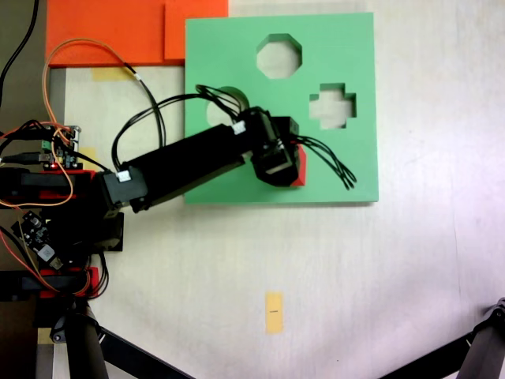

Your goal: Put the square block into the corresponding hole

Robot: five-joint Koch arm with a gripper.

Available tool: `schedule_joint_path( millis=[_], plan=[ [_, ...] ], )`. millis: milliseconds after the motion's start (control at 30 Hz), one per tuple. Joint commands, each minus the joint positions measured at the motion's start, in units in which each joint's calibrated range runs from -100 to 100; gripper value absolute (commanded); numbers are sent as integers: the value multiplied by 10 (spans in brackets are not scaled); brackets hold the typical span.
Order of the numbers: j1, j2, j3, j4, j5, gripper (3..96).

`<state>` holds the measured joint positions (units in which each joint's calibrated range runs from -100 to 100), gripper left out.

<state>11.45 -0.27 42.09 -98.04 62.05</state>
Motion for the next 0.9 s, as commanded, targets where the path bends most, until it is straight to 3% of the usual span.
schedule_joint_path(
  millis=[33,900],
  plan=[
    [11,-1,36,-20,16,216],
    [30,71,35,-20,17,216]
  ],
)
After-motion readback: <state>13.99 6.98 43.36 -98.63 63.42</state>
